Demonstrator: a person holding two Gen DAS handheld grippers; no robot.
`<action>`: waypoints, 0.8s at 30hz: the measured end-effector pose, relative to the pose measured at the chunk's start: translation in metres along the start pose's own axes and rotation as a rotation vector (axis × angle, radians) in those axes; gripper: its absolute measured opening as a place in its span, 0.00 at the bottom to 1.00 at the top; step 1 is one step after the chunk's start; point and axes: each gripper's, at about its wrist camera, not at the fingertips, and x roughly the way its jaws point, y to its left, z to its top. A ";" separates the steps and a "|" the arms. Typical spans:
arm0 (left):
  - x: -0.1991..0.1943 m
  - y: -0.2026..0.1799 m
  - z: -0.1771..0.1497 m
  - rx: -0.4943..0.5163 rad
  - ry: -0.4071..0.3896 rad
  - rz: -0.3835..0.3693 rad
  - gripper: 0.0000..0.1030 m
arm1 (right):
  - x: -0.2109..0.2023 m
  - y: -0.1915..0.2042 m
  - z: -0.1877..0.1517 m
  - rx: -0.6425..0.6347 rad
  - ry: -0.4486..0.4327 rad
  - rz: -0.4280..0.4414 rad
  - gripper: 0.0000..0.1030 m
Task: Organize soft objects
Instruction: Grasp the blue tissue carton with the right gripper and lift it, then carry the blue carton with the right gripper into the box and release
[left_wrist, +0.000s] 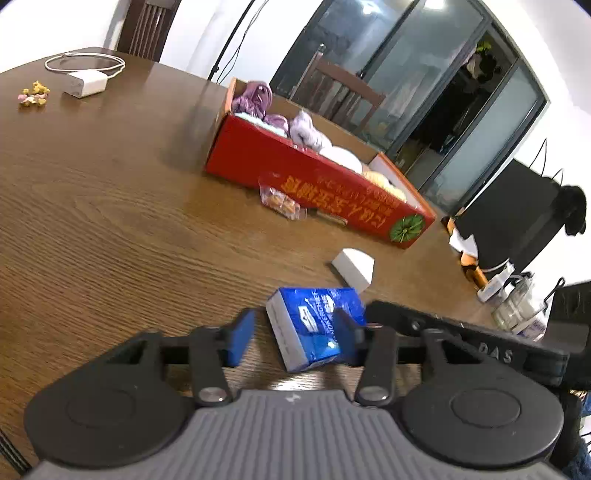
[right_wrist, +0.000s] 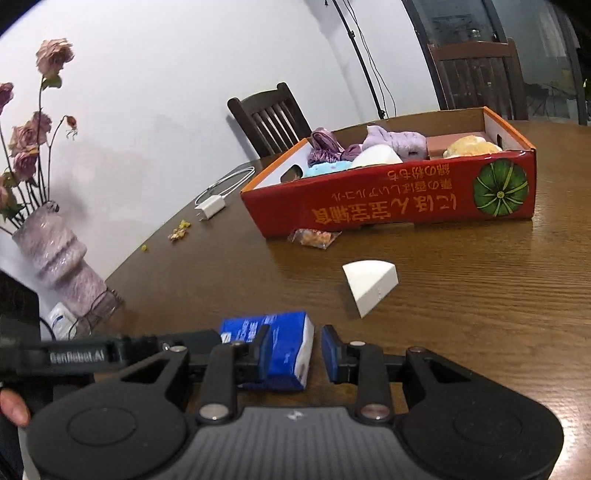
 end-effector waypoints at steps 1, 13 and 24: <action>0.002 -0.001 -0.001 0.000 0.004 0.008 0.35 | 0.004 -0.001 0.001 0.005 0.002 -0.003 0.28; 0.005 -0.015 0.032 0.086 -0.090 -0.051 0.16 | 0.011 -0.005 0.014 0.030 -0.027 0.041 0.17; 0.121 -0.036 0.211 0.116 -0.090 -0.109 0.16 | 0.046 -0.057 0.190 -0.024 -0.191 -0.037 0.16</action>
